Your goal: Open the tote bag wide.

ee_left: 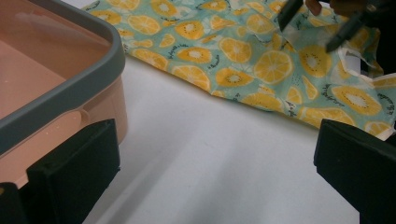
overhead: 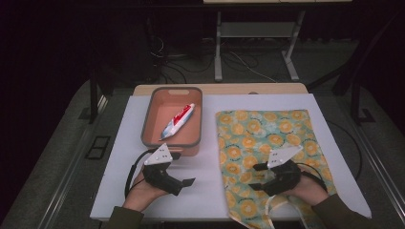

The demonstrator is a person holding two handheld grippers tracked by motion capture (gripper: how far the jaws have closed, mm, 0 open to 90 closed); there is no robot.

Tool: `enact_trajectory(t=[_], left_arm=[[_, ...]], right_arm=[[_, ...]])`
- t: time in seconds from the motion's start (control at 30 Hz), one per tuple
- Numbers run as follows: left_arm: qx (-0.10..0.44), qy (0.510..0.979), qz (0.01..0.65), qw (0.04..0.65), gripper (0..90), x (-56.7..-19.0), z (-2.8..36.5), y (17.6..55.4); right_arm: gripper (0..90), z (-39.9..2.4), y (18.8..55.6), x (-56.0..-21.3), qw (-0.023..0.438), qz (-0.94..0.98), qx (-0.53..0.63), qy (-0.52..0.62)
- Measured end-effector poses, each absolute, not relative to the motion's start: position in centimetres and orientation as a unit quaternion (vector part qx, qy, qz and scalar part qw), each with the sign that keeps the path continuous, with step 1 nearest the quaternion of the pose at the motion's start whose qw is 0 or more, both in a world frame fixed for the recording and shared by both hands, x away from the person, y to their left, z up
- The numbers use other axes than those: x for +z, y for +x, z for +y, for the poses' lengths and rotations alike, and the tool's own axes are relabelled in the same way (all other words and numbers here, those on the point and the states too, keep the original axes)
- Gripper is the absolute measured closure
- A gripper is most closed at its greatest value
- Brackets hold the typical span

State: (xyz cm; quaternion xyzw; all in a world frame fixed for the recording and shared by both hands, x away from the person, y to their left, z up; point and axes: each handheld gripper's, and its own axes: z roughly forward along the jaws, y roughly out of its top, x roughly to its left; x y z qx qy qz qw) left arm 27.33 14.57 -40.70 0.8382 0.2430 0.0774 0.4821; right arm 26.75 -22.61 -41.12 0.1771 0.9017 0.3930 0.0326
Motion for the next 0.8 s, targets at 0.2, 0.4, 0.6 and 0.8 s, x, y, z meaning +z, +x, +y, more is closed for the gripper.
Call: enact_trajectory(t=[0.2,0.4,0.6,0.8], left_arm=[[0.077,0.839,0.242,0.481,0.0,-40.7,14.6,27.3],[0.077,0.840,0.241,0.480,0.0,-40.7,14.5,27.3],[0.076,0.842,0.239,0.478,0.0,-40.8,14.5,27.3],[0.076,0.843,0.238,0.476,0.0,-40.8,14.4,27.3]], right_arm=[[26.2,-19.4,25.1,-42.3,0.009,0.916,0.378,0.135],[22.3,-17.5,24.2,-43.5,-0.009,0.924,0.366,0.114],[23.0,-16.4,23.6,-44.5,-0.007,0.933,0.347,0.098],[74.4,-16.4,23.1,-44.5,0.024,0.933,0.352,0.078]])
